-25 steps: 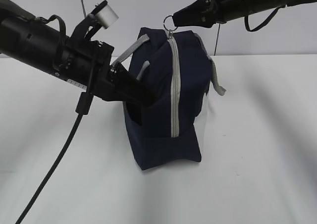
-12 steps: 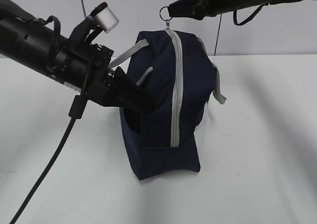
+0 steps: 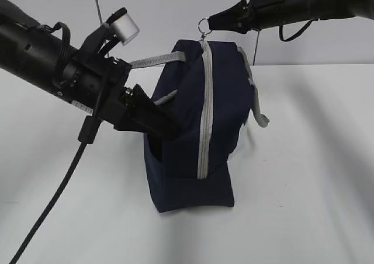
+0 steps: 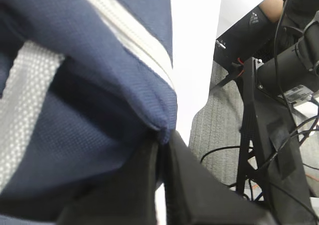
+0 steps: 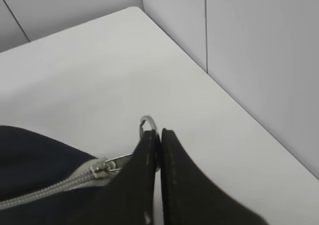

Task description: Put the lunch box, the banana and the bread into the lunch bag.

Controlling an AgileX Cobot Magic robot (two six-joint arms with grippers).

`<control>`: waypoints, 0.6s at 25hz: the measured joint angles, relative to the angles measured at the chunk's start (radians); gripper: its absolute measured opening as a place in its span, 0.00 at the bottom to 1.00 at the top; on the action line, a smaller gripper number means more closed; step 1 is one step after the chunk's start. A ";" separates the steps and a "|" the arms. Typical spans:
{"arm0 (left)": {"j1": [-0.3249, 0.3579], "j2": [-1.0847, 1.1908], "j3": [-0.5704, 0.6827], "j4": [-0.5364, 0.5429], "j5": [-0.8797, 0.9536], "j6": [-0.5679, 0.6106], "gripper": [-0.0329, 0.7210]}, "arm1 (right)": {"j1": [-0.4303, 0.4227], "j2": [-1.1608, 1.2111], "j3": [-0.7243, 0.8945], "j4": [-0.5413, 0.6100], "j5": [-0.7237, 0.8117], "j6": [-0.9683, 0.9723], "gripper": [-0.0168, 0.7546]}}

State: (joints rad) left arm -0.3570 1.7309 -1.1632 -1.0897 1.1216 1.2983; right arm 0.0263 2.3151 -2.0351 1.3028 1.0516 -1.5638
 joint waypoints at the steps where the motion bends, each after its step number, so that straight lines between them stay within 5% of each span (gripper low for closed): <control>1: 0.000 0.000 0.000 0.001 0.001 -0.009 0.05 | -0.013 0.000 -0.002 0.022 0.031 0.000 0.02; 7: -0.003 -0.013 0.005 -0.066 -0.022 -0.128 0.10 | -0.036 0.000 -0.012 0.085 0.141 -0.019 0.02; 15: -0.004 -0.060 -0.032 -0.098 -0.139 -0.221 0.76 | -0.037 0.001 -0.012 0.075 0.149 -0.039 0.02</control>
State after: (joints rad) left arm -0.3609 1.6709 -1.1953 -1.1877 0.9823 1.0773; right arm -0.0107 2.3157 -2.0468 1.3778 1.2008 -1.6032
